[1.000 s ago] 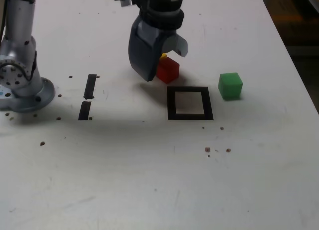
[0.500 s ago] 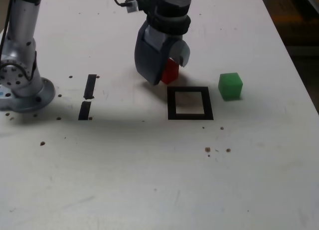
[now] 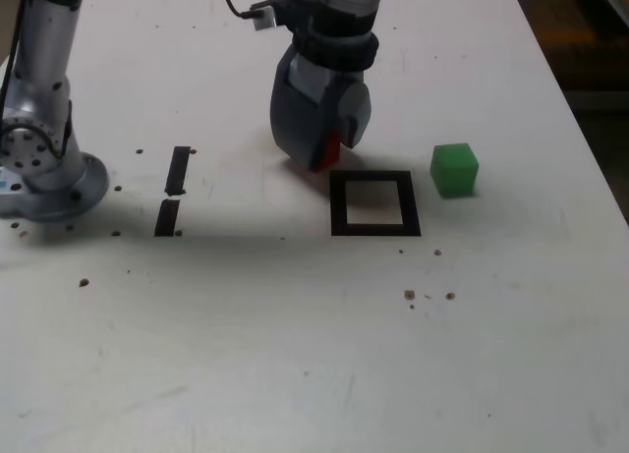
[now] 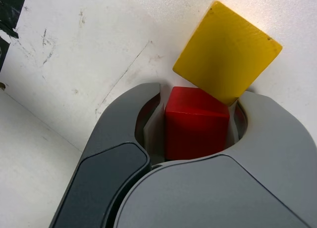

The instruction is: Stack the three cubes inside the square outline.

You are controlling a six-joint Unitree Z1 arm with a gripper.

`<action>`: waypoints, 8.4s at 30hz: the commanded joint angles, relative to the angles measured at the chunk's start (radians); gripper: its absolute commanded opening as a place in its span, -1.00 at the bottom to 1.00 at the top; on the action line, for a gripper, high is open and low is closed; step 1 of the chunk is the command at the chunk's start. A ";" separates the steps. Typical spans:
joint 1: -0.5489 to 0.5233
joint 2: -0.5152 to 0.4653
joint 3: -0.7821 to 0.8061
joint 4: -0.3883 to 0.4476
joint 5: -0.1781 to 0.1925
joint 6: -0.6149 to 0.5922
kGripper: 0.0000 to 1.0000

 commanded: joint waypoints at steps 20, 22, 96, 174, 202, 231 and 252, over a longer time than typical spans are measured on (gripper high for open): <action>-0.179 0.016 -0.260 0.144 -0.008 0.392 -0.46; -0.203 0.040 -0.260 0.115 -0.008 0.410 -0.46; 0.085 -0.118 0.101 0.047 0.109 0.472 0.80; -0.256 0.057 -0.346 0.299 0.058 0.363 -0.52; -0.256 0.056 -0.302 0.223 0.079 0.366 -0.13; -0.256 -0.005 -0.749 0.495 0.123 0.366 1.00; -0.240 0.196 -0.782 0.436 0.139 0.384 0.96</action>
